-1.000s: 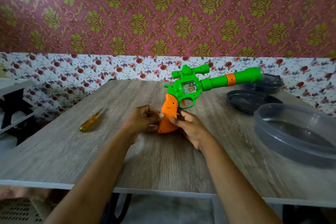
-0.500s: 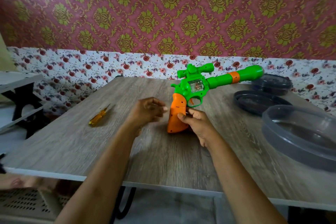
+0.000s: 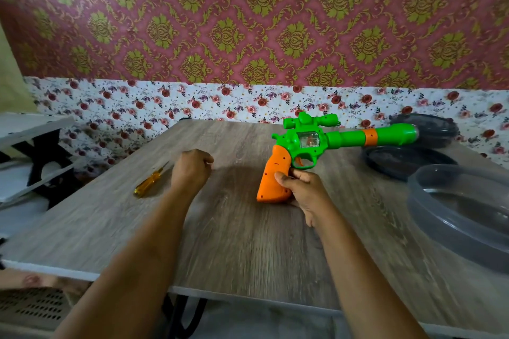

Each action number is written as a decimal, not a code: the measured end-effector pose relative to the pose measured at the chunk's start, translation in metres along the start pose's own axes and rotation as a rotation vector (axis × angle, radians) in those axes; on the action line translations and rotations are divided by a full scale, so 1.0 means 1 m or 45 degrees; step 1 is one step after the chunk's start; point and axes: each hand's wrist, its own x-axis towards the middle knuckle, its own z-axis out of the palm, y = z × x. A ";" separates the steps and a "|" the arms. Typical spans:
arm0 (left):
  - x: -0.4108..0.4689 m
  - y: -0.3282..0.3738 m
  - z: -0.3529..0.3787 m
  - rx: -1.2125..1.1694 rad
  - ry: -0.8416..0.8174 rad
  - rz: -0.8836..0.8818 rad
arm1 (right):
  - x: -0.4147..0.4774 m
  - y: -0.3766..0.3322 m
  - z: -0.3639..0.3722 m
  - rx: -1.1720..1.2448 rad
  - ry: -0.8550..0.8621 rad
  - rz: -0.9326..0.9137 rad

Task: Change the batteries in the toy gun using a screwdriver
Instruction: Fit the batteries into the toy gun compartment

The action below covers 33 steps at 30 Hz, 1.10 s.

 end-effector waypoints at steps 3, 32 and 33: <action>0.004 -0.003 0.009 0.045 -0.050 0.015 | 0.002 0.001 0.001 -0.046 -0.019 0.005; -0.026 0.033 -0.002 -0.306 -0.029 0.234 | -0.008 -0.005 0.001 -0.074 -0.066 -0.020; -0.028 0.037 -0.004 -0.386 -0.045 0.235 | -0.008 -0.005 0.001 -0.070 -0.063 -0.014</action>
